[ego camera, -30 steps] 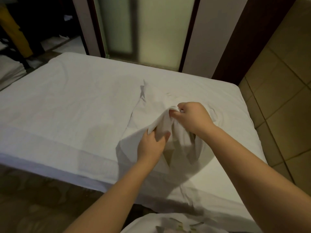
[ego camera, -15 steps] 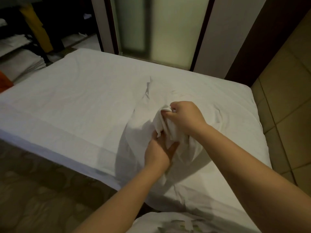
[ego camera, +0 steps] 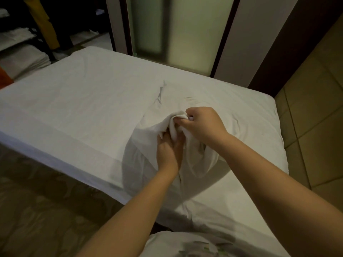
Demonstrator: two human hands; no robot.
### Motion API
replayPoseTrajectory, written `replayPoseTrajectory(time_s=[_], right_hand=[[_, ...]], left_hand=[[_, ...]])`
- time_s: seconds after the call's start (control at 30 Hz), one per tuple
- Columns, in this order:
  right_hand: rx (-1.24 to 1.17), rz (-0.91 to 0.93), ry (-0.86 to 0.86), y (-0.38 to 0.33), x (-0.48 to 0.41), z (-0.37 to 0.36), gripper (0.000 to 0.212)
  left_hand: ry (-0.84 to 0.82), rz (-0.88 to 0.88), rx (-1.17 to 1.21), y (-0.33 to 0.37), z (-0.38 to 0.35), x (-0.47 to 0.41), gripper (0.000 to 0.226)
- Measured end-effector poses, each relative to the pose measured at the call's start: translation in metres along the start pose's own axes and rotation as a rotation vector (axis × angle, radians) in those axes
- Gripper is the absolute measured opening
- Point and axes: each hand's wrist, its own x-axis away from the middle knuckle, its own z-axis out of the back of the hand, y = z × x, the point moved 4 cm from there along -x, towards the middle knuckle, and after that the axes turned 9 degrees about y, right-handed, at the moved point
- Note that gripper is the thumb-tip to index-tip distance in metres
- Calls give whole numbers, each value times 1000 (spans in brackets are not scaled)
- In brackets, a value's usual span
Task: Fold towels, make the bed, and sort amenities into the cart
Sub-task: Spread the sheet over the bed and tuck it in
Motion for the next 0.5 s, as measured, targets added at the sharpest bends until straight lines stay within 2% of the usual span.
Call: replayPoseTrajectory(time_s=[0.07, 0.27, 0.37, 0.5], right_hand=[[-4, 0, -16, -4, 4, -3, 45], [-2, -53, 70, 14, 5, 8, 46], [-39, -112, 132, 27, 7, 18, 48], [-73, -160, 180, 31, 9, 22, 51]], left_hand=[[57, -2, -96, 10, 1, -1, 37], [197, 25, -215, -19, 14, -14, 41], [172, 18, -389, -41, 37, -14, 25], [132, 45, -472, -67, 69, -24, 23]])
